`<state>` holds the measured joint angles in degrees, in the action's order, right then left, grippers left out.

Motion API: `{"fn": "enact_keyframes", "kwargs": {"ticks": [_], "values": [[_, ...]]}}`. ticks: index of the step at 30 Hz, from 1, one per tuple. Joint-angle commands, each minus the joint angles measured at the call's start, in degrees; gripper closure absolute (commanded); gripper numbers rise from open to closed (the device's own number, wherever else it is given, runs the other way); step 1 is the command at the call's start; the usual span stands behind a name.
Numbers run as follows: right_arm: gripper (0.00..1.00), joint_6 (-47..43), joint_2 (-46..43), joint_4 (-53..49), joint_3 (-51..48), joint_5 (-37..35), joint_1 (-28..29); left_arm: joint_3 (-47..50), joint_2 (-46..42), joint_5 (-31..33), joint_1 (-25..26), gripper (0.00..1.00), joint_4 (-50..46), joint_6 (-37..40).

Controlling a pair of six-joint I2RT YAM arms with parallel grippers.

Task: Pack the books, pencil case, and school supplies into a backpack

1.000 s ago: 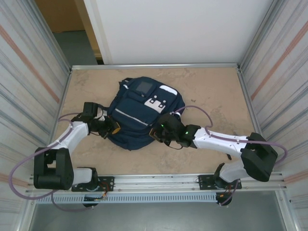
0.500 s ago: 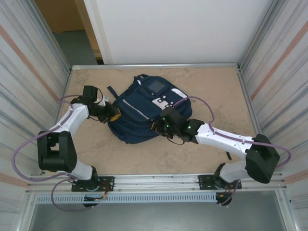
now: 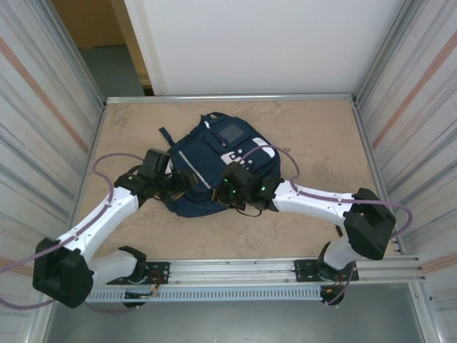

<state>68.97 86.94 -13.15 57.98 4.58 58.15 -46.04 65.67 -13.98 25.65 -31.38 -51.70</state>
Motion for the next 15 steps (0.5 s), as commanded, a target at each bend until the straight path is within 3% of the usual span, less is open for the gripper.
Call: {"fn": "enact_keyframes", "kwargs": {"ticks": [1,12,15], "values": [[1.00,1.87,0.21,4.36,1.65,2.18,1.38,-0.82,0.74,4.96,3.24,0.38,1.25,-4.19],[1.00,2.63,3.24,5.49,4.14,2.81,3.32,-0.36,2.96,10.02,6.60,0.36,-1.03,-7.91],[1.00,2.78,3.63,5.29,4.84,2.99,3.85,-0.05,4.83,14.04,6.69,0.47,-1.39,-5.17]]}}
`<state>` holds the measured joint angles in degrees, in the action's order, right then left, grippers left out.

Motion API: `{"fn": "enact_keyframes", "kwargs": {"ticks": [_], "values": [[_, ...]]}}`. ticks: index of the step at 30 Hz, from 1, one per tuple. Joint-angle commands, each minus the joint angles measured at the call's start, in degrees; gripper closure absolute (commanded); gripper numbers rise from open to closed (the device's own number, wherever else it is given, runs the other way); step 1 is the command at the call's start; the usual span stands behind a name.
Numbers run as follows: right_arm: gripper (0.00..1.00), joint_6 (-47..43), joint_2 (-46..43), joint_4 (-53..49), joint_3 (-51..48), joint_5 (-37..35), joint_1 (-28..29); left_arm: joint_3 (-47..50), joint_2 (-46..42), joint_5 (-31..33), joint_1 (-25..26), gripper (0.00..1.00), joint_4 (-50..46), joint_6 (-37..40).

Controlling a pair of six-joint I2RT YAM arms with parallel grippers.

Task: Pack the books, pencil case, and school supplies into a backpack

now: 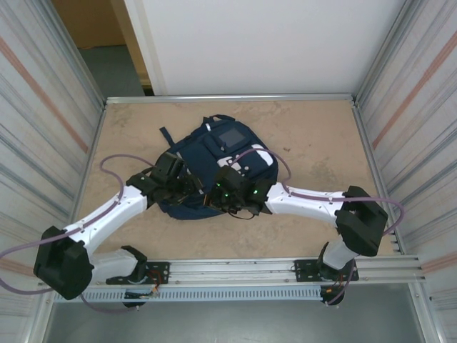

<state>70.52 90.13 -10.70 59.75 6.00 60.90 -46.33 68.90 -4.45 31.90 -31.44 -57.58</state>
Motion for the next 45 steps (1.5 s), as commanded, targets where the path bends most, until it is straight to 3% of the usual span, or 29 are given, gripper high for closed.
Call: {"fn": "enact_keyframes", "kwargs": {"ticks": [1,3,5,12,24,31,32,33,34,36,38,45], "values": [[1.00,1.22,0.53,2.35,3.34,1.33,1.31,0.39,2.35,6.43,-0.15,0.62,-1.62,1.74],[1.00,1.56,0.71,1.18,2.90,0.44,1.42,0.75,3.45,7.76,-1.86,0.88,-1.22,4.01],[1.00,2.18,0.85,-0.01,1.79,-0.53,1.34,0.70,3.90,7.24,-3.68,1.00,-1.12,5.60],[1.00,1.86,-2.07,-2.73,-5.44,-1.09,-2.86,0.34,0.42,8.15,-5.03,1.00,-2.51,10.65],[1.00,-0.37,-8.13,-2.76,-15.33,3.91,-16.17,3.73,2.17,0.96,-8.15,1.00,-0.47,18.37],[0.95,-1.33,-9.07,-3.83,-15.58,5.31,-19.65,2.63,-0.39,-4.57,-9.53,1.00,-0.44,19.93],[0.91,-1.88,-9.46,-4.15,-15.42,5.32,-19.80,2.64,-1.22,-6.63,-9.58,0.94,0.98,20.90],[0.86,-2.84,-10.09,-4.81,-15.14,5.13,-19.84,2.64,-2.15,-8.67,-9.52,0.77,2.31,21.85],[0.80,-4.67,-10.74,-5.54,-14.76,4.71,-19.90,2.35,-2.95,-9.35,-9.47,0.66,2.57,21.94],[0.65,-10.43,-12.30,-7.24,-13.60,3.64,-19.80,1.67,-5.07,-8.72,-9.39,0.63,1.66,21.38],[0.59,-16.06,-14.41,-10.38,-12.24,1.06,-19.15,1.49,-6.77,-7.36,-9.40,0.63,0.23,20.27],[0.48,-38.45,-19.31,-15.20,-8.75,-7.24,-13.08,1.70,-6.57,-7.63,-9.40,0.53,-1.73,18.20]]}}
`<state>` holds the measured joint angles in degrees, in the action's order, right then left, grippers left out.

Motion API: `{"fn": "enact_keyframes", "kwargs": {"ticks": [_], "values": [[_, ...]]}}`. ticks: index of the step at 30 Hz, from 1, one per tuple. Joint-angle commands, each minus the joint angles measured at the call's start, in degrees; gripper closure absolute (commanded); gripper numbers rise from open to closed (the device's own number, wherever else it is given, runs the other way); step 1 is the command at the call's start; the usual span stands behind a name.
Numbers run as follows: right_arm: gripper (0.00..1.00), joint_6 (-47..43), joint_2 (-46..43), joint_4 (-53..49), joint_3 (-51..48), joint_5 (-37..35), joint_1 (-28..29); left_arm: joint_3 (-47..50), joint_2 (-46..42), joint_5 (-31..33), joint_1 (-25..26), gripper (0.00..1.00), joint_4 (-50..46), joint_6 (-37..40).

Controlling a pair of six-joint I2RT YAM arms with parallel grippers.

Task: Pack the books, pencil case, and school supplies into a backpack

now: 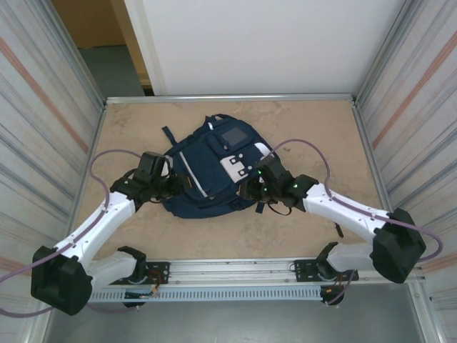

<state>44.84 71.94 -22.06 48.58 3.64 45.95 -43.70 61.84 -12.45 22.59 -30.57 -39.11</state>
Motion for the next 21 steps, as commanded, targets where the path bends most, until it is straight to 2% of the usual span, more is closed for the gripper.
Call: {"fn": "enact_keyframes", "kwargs": {"ticks": [1,4,8,13,16,21], "values": [[0.47,-14.66,-0.43,-3.58,3.12,-3.94,2.44,-1.14,1.24,0.34,-0.17,0.52,-2.80,-0.29],[0.47,-19.17,3.69,-1.20,5.47,1.02,4.00,-2.28,4.32,-0.10,-0.59,0.50,-2.65,-0.42],[0.46,-23.64,11.37,-0.69,11.15,2.90,6.42,-5.47,9.02,-0.81,-1.06,0.48,-2.72,-0.39],[0.45,-24.43,18.03,0.05,15.61,3.83,7.19,-6.31,13.41,0.43,-1.63,0.48,-1.29,-2.12],[0.44,-23.87,19.80,2.17,15.58,4.07,7.53,-6.66,14.93,-1.46,-1.73,0.48,0.14,-2.68],[0.44,-23.74,22.42,3.51,15.84,3.49,7.91,-6.32,16.13,-0.70,-1.76,0.52,1.95,-3.87]]}}
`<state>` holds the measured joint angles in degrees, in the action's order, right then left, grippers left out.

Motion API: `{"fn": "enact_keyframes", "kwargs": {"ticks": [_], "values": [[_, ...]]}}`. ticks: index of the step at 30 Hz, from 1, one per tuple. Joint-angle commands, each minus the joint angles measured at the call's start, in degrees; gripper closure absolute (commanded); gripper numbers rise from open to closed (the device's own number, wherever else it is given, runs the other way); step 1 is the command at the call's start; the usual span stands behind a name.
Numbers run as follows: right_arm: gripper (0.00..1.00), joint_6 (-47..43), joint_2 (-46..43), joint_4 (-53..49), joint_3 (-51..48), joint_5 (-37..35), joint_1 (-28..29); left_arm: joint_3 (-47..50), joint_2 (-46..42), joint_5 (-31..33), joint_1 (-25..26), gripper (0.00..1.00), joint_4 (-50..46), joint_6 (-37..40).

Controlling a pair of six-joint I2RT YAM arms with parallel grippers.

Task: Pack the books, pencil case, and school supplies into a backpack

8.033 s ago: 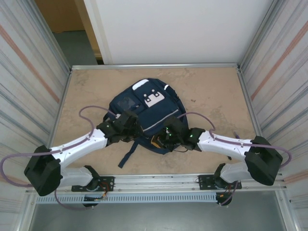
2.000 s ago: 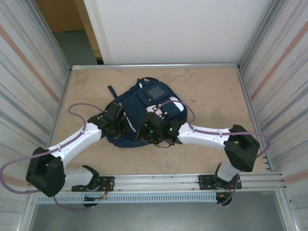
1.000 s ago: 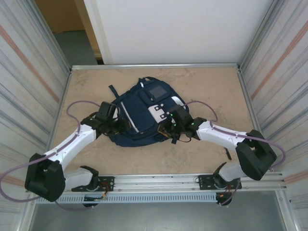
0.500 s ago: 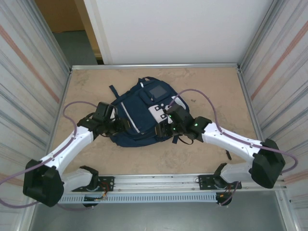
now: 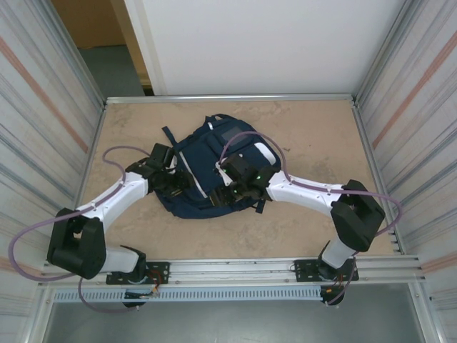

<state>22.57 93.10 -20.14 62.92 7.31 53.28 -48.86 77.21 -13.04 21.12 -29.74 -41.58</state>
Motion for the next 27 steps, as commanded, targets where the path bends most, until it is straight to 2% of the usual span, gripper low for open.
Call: {"fn": "enact_keyframes", "kwargs": {"ticks": [1,3,8,11,15,20,24,27], "values": [[0.44,-1.47,1.69,2.28,1.34,0.17,0.60,-1.36,1.09,-0.82,-0.29,0.55,1.17,-1.70],[0.44,-1.47,2.33,3.78,1.08,1.55,0.67,-1.50,0.90,-1.66,0.20,0.62,1.58,-2.45],[0.44,-2.73,3.01,6.37,0.63,0.33,2.15,-1.24,-0.46,-0.28,1.47,0.91,0.91,-2.26],[0.44,-4.19,3.13,7.64,0.14,1.03,2.35,-1.46,-1.44,-2.40,1.42,1.00,0.26,-2.79],[0.45,-8.00,2.40,7.30,-0.45,1.78,2.62,-1.44,-3.09,-4.41,1.38,1.00,0.47,-3.88],[0.46,-12.69,1.77,6.73,-1.14,6.96,2.53,-2.55,-4.00,-10.08,1.38,1.00,0.61,-6.80],[0.49,-13.74,0.92,6.50,-1.12,4.13,3.24,-3.42,-5.05,-11.38,1.46,1.00,-0.51,-7.75],[0.57,-12.01,0.02,7.74,-1.08,3.67,3.23,-3.07,-6.87,-10.71,1.82,1.00,-0.77,-8.58]]}}
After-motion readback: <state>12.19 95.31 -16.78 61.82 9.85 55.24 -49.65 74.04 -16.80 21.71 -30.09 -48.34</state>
